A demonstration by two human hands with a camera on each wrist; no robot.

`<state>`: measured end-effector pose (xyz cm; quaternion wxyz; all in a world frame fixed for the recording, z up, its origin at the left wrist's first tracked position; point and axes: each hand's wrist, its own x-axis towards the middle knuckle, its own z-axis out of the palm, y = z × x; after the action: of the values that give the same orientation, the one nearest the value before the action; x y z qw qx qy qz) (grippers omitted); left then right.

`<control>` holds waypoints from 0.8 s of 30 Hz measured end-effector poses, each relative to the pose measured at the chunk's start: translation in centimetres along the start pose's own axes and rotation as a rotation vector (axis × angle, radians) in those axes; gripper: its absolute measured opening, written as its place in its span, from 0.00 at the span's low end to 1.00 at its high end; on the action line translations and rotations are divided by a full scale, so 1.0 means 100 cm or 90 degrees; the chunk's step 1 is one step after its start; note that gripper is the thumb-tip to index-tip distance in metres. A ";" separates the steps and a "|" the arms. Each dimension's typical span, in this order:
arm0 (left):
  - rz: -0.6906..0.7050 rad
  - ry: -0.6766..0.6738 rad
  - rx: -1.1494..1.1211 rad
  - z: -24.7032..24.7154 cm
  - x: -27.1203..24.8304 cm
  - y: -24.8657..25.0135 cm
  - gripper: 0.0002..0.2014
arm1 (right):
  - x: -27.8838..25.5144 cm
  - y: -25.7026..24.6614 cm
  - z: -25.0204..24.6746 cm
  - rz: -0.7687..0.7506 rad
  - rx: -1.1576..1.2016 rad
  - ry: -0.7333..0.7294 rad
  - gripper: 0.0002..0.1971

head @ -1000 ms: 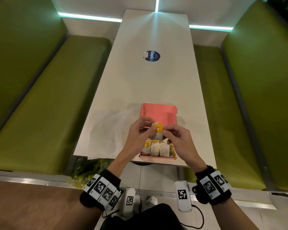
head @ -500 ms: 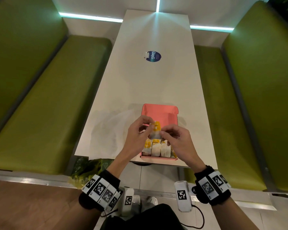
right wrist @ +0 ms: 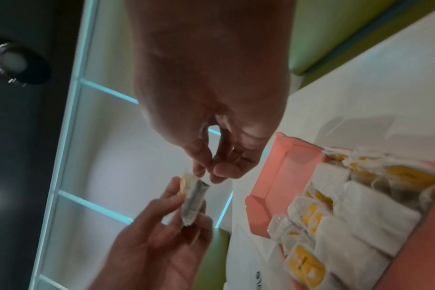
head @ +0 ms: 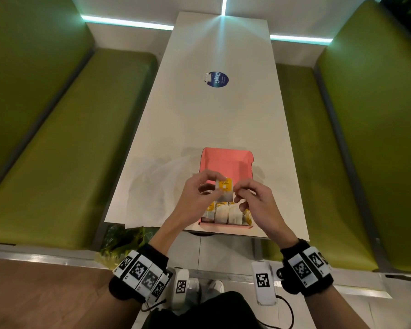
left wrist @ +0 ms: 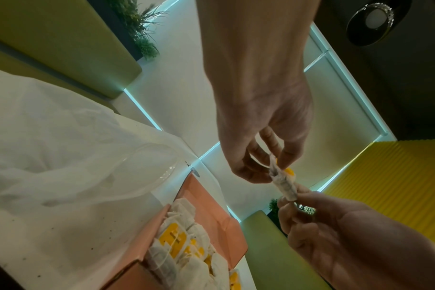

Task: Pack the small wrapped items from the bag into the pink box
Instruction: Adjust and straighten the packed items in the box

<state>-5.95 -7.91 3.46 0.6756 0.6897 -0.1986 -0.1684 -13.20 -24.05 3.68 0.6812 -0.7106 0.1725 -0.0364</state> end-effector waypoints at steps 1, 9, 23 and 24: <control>0.002 0.001 -0.001 0.001 0.000 0.000 0.13 | 0.000 0.001 0.001 -0.003 -0.029 -0.004 0.11; -0.061 0.078 -0.106 0.003 -0.001 -0.006 0.09 | -0.011 0.002 0.006 0.022 -0.041 -0.030 0.07; -0.090 0.113 -0.140 0.010 -0.005 -0.003 0.05 | -0.031 0.002 0.015 -0.013 0.087 0.041 0.06; -0.093 0.125 -0.136 0.011 -0.005 -0.004 0.06 | -0.031 0.003 0.016 -0.024 0.080 0.049 0.06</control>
<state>-6.92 -8.59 2.98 0.7473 0.6398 -0.0617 -0.1689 -15.73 -21.64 3.83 0.7163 -0.6679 0.1822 -0.0873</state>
